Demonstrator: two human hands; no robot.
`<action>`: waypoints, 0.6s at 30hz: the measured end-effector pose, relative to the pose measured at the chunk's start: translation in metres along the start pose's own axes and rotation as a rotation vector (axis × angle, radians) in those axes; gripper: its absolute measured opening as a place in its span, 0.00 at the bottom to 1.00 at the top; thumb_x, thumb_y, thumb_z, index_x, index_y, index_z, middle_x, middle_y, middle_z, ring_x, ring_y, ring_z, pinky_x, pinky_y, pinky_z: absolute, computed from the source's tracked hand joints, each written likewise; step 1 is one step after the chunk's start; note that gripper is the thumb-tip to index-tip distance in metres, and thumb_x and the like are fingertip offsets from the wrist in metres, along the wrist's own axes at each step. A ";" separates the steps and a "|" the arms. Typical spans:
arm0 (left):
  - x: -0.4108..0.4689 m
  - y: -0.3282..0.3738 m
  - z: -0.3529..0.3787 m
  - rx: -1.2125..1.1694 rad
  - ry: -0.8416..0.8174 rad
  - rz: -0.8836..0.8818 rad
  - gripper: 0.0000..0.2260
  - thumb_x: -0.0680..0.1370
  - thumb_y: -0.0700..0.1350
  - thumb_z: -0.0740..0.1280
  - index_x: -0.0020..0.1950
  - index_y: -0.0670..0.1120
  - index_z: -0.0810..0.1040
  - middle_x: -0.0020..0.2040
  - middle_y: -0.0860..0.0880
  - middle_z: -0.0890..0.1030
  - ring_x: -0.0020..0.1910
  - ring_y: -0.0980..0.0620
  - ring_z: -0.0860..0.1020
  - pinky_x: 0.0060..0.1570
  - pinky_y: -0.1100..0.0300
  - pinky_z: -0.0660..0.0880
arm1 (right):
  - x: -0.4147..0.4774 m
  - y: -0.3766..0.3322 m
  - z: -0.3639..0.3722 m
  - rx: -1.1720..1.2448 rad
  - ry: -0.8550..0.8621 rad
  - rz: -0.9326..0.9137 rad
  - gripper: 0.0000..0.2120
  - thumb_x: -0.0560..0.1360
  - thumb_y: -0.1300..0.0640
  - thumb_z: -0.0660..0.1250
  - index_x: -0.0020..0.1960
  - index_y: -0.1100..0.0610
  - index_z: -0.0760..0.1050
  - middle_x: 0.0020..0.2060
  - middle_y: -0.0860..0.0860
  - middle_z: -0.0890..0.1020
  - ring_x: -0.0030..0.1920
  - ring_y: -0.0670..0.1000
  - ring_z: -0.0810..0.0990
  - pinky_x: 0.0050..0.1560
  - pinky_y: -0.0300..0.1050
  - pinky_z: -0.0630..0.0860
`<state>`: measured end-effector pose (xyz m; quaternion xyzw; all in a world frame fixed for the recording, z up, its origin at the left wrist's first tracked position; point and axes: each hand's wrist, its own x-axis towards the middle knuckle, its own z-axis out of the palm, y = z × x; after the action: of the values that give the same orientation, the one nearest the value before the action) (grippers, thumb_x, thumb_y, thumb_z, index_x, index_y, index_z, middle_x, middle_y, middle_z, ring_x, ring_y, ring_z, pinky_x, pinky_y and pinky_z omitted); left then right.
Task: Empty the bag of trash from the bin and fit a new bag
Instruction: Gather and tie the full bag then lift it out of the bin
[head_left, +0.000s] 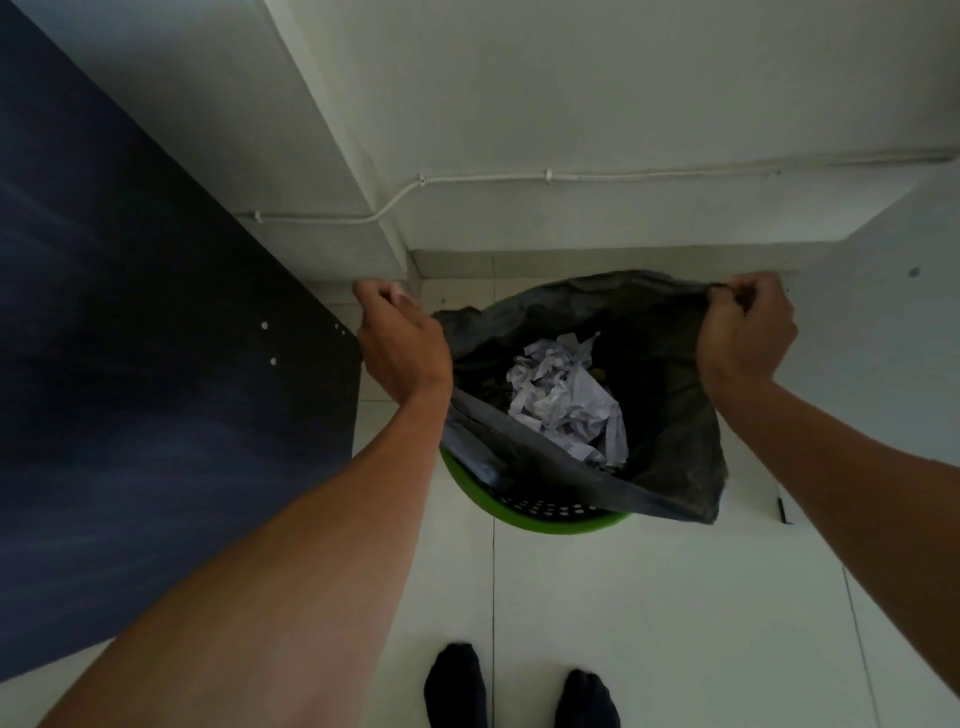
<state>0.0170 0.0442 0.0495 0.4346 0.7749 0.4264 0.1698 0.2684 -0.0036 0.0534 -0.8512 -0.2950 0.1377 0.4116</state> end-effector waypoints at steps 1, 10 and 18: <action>0.002 0.000 0.002 0.051 -0.037 0.012 0.07 0.82 0.47 0.61 0.53 0.44 0.73 0.47 0.49 0.80 0.46 0.49 0.79 0.41 0.60 0.67 | 0.001 -0.001 0.003 0.020 -0.007 0.020 0.11 0.78 0.58 0.64 0.56 0.65 0.75 0.51 0.59 0.81 0.52 0.56 0.78 0.43 0.31 0.61; 0.018 -0.016 0.013 0.355 -0.449 -0.155 0.07 0.78 0.44 0.66 0.51 0.46 0.83 0.53 0.45 0.83 0.54 0.43 0.80 0.59 0.47 0.74 | 0.013 -0.004 0.012 -0.107 -0.405 0.122 0.10 0.73 0.52 0.73 0.48 0.59 0.82 0.40 0.56 0.80 0.43 0.57 0.81 0.41 0.45 0.74; 0.007 -0.013 -0.002 0.031 -0.160 0.153 0.06 0.74 0.43 0.64 0.50 0.49 0.75 0.50 0.52 0.78 0.50 0.52 0.76 0.53 0.55 0.68 | 0.009 0.005 0.005 -0.053 -0.302 -0.050 0.04 0.73 0.56 0.70 0.40 0.53 0.78 0.34 0.51 0.77 0.36 0.48 0.74 0.36 0.40 0.67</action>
<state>0.0050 0.0457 0.0407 0.5276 0.7301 0.3900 0.1913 0.2750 0.0024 0.0463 -0.8238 -0.3782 0.2462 0.3430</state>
